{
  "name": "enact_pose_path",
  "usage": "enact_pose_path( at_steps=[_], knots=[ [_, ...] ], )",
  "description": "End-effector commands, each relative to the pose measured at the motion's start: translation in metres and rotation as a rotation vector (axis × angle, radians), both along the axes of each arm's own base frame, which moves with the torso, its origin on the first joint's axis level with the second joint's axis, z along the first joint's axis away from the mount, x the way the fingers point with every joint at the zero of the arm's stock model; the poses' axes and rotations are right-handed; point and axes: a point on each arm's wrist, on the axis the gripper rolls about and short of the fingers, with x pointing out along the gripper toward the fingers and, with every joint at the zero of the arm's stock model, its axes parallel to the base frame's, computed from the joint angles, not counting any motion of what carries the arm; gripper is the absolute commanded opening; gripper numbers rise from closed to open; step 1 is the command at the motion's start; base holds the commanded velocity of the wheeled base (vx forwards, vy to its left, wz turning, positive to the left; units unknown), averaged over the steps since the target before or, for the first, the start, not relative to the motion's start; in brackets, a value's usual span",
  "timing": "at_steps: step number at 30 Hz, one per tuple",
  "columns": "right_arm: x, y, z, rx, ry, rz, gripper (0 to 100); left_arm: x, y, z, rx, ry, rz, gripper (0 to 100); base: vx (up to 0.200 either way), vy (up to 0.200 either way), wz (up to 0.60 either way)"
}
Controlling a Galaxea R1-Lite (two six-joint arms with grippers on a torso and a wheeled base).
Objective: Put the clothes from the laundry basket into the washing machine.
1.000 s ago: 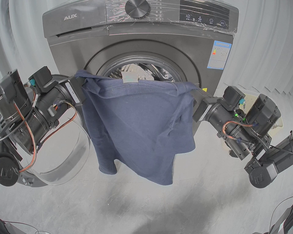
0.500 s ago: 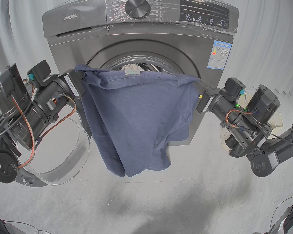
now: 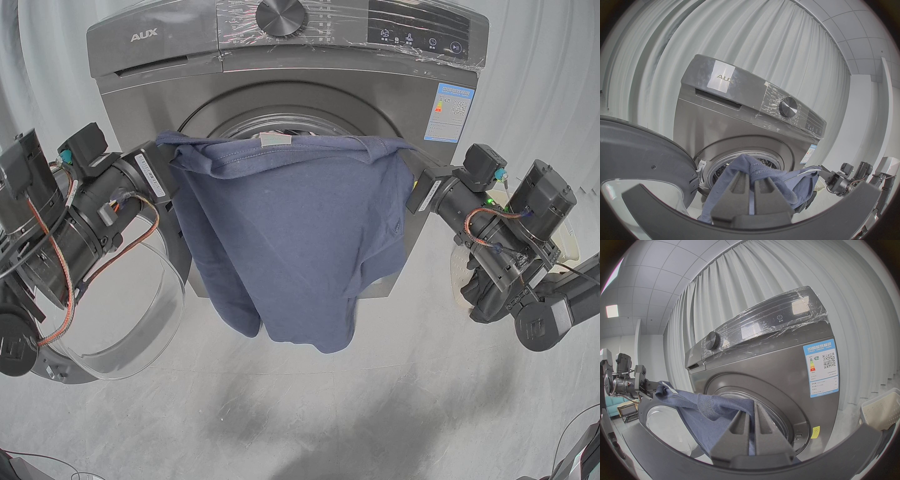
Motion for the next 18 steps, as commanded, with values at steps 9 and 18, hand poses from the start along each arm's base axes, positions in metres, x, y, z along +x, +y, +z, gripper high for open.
enact_pose_path(
  at_steps=[9, 18],
  knots=[
    [-0.025, 0.008, -0.062, -0.116, 0.202, 0.064, 100, 0.003, -0.025, -0.004, -0.002, -0.002, -0.08, 0, 0.0, 0.0, 0.0],
    [-0.023, 0.01, -0.125, -0.241, 0.393, 0.071, 100, 0.007, -0.057, 0.007, -0.014, -0.037, -0.171, 0, 0.0, 0.0, 0.0]
  ],
)
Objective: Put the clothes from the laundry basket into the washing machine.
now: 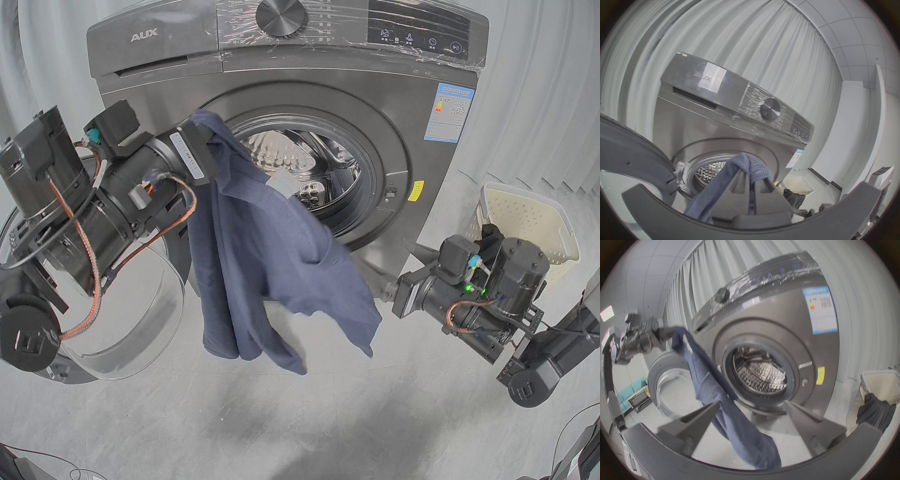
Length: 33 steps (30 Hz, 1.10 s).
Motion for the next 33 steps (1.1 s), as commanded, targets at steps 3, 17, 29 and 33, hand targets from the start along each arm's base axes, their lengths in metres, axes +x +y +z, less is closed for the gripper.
enact_pose_path(
  at_steps=[3, 17, 29, 33],
  knots=[
    [0.011, 0.008, -0.05, -0.09, 0.129, 0.003, 100, 0.001, -0.031, -0.005, 0.017, 0.007, -0.095, 0, 0.0, 0.0, 0.0],
    [0.033, 0.062, -0.062, -0.043, 0.042, 0.118, 100, 0.004, -0.042, 0.0, 0.014, -0.012, -0.125, 0, 0.0, 0.0, 0.0],
    [0.063, 0.087, -0.093, -0.056, 0.049, 0.11, 100, -0.005, -0.047, 0.006, 0.004, -0.032, -0.17, 0, 0.0, 0.0, 0.0],
    [0.078, 0.087, -0.095, -0.052, 0.049, 0.081, 100, -0.007, -0.046, 0.008, 0.0, -0.035, -0.17, 0, 0.0, 0.0, 0.0]
  ],
)
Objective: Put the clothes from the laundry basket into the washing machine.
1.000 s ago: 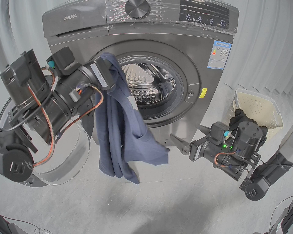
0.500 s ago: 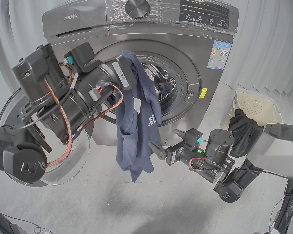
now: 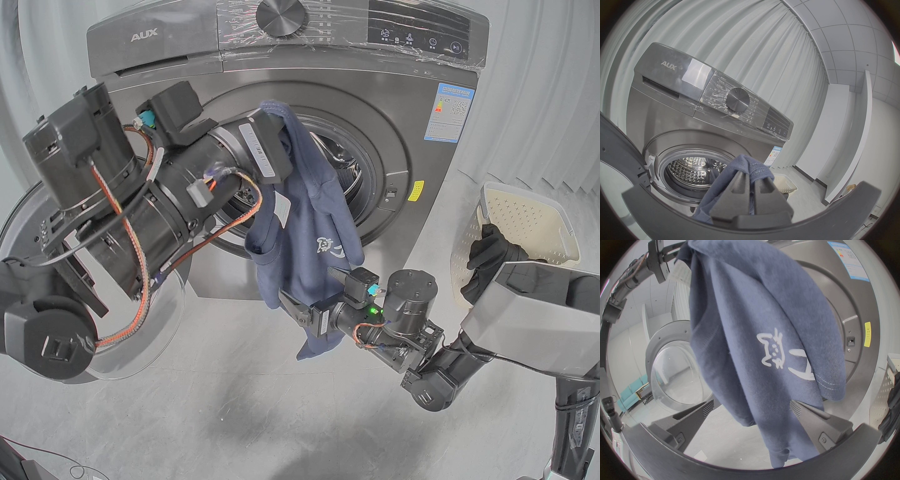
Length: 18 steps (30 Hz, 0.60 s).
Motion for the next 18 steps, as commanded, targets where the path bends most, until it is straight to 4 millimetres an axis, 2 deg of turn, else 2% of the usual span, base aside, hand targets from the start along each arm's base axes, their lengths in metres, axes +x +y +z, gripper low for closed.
enact_pose_path(
  at_steps=[1, 4, 10, 15, 18],
  knots=[
    [0.018, 0.001, -0.019, -0.016, 0.021, -0.033, 100, -0.003, 0.001, 0.003, -0.008, -0.007, -0.004, 0, 0.0, 0.0, 0.0],
    [0.018, -0.006, -0.016, -0.013, 0.018, -0.045, 100, -0.002, 0.001, 0.003, -0.007, -0.008, -0.002, 0, 0.0, 0.0, 0.0],
    [-0.001, -0.024, 0.0, -0.027, 0.034, -0.071, 100, -0.002, 0.003, 0.004, -0.009, -0.012, 0.005, 0, 0.0, 0.0, 0.0],
    [0.008, -0.038, 0.01, -0.029, 0.01, -0.114, 100, -0.003, 0.001, 0.006, -0.012, -0.016, -0.003, 0, 0.0, 0.0, 0.0],
    [0.013, -0.034, 0.005, -0.029, 0.01, -0.104, 100, -0.006, -0.001, 0.006, -0.013, -0.017, -0.017, 0, 0.0, 0.0, 0.0]
  ],
)
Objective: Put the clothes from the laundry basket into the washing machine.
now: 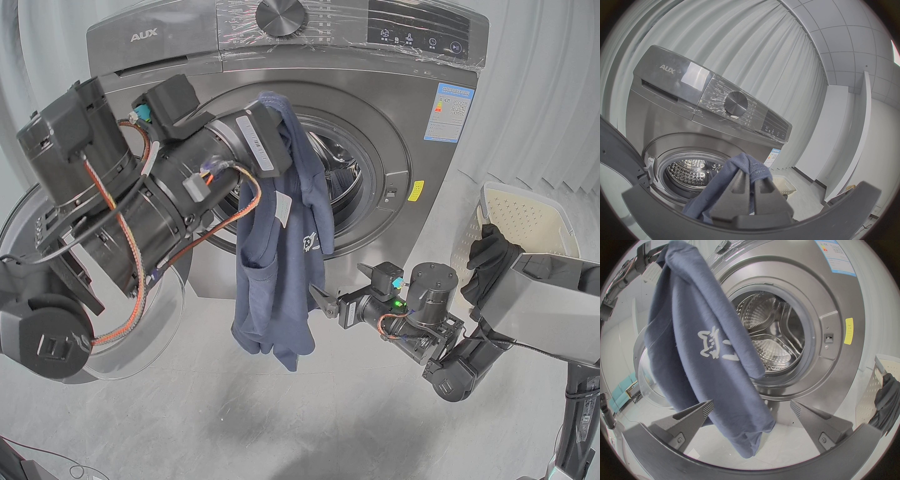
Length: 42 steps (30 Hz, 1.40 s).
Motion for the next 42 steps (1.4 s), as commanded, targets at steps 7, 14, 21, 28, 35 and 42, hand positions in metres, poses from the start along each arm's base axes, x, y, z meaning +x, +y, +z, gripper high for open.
enact_pose_path(
  at_steps=[7, 14, 21, 28, 35, 42],
  knots=[
    [0.019, 0.024, -0.031, -0.004, 0.002, 0.077, 100, -0.004, -0.003, 0.001, 0.0, -0.007, -0.031, 0, 0.0, 0.0, 0.0],
    [0.026, 0.04, -0.037, -0.002, -0.001, 0.132, 100, -0.012, 0.003, 0.011, -0.018, -0.032, -0.042, 0, 0.0, 0.0, 0.0],
    [0.046, 0.05, -0.047, 0.018, -0.03, 0.119, 100, -0.02, 0.004, 0.016, -0.03, -0.046, -0.065, 0, 0.0, 0.0, 0.0],
    [0.053, 0.057, -0.051, 0.031, -0.052, 0.092, 0, -0.02, 0.004, 0.015, -0.03, -0.044, -0.077, 0, 0.0, 0.0, 0.0],
    [0.051, 0.056, -0.037, 0.054, -0.079, 0.087, 0, -0.018, 0.006, 0.013, -0.029, -0.039, -0.069, 0, 0.0, 0.0, 0.0],
    [0.046, 0.042, -0.011, 0.081, -0.105, 0.061, 0, -0.015, 0.011, 0.003, -0.011, -0.014, -0.047, 0, 0.0, 0.0, 0.0]
  ],
)
